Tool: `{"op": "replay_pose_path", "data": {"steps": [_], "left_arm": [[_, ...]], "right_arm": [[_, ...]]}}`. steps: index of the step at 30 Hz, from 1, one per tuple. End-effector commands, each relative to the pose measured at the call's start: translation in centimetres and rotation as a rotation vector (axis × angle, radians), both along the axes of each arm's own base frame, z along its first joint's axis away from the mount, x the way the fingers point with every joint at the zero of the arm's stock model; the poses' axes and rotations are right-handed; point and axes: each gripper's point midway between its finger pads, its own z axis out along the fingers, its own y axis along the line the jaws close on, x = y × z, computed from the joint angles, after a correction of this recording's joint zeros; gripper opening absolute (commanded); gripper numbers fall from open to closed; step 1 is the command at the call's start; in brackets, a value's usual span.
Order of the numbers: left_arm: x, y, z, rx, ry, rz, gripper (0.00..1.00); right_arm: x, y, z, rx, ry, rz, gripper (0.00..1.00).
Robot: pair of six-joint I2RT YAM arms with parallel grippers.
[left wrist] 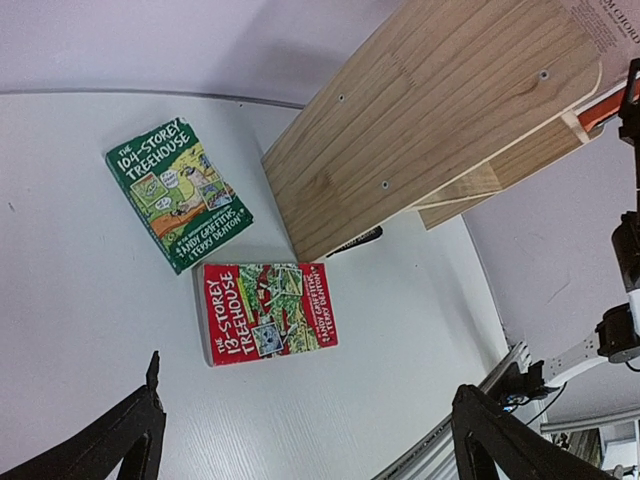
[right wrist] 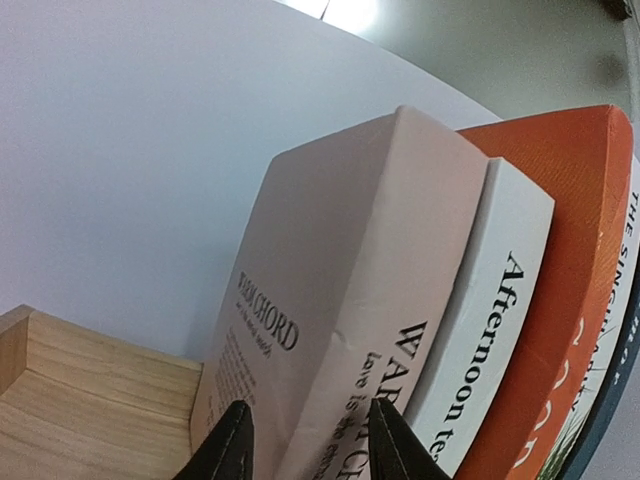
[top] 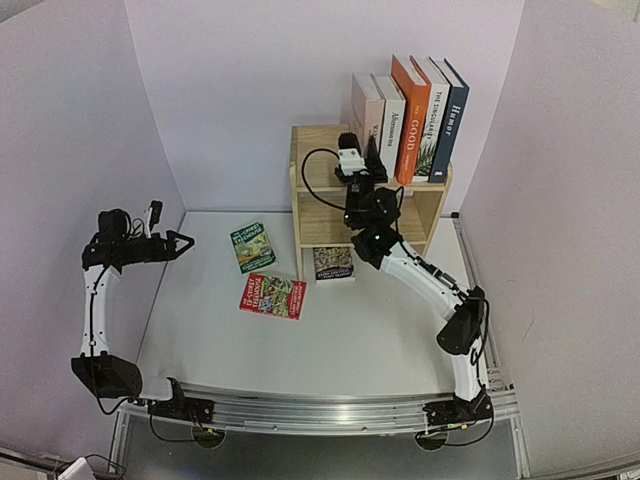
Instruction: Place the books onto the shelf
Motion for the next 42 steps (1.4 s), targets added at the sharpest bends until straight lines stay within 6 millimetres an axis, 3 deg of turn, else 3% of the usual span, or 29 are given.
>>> {"op": "replay_pose_path", "data": {"steps": [1, 3, 6, 8, 12, 19, 26, 31, 35, 38, 42], "left_arm": [[-0.7, -0.5, -2.8, 0.086, 0.028, -0.032, 1.00], [-0.9, -1.3, -4.6, 0.111, 0.066, -0.052, 1.00], [-0.8, -3.0, -7.6, 0.172, 0.108, -0.083, 0.98], [-0.6, -4.6, -9.5, 0.189, 0.140, -0.113, 0.97], [0.9, -5.8, -13.0, 0.152, 0.230, -0.086, 0.91], [3.1, -8.3, -19.2, 0.241, 0.326, -0.113, 0.88], [4.8, -9.7, -26.4, 0.268, 0.493, -0.120, 0.88], [5.9, -11.1, -29.8, 0.298, 0.544, -0.157, 0.88], [5.7, -13.3, -31.4, 0.301, 0.572, -0.211, 0.83], [5.1, -14.6, -32.2, 0.292, 0.602, -0.242, 0.73], [4.8, -14.8, -33.2, 0.286, 0.645, -0.233, 0.49]], "right_arm": [[-4.5, -0.8, 2.7, 0.055, -0.001, 0.040, 0.39], [-5.5, 0.1, 2.1, 0.034, 0.068, 0.091, 0.40], [-6.6, 2.9, -1.4, 0.027, 0.242, 0.315, 0.45], [-8.4, 5.3, -5.1, 0.007, 0.385, 0.543, 0.48], [-11.6, 7.4, -12.4, 0.092, 0.666, 0.782, 0.50], [-14.3, 9.2, -27.3, 0.367, 1.132, 0.843, 0.55], [-14.0, 11.2, -36.8, 0.517, 1.339, 0.761, 0.56], [-12.9, 12.1, -41.5, 0.568, 1.407, 0.684, 0.57], [-12.5, 12.4, -43.6, 0.597, 1.437, 0.649, 0.57], [-12.1, 11.7, -45.3, 0.624, 1.459, 0.607, 0.57], [-11.1, 11.1, -47.4, 0.700, 1.496, 0.589, 0.57]]}}
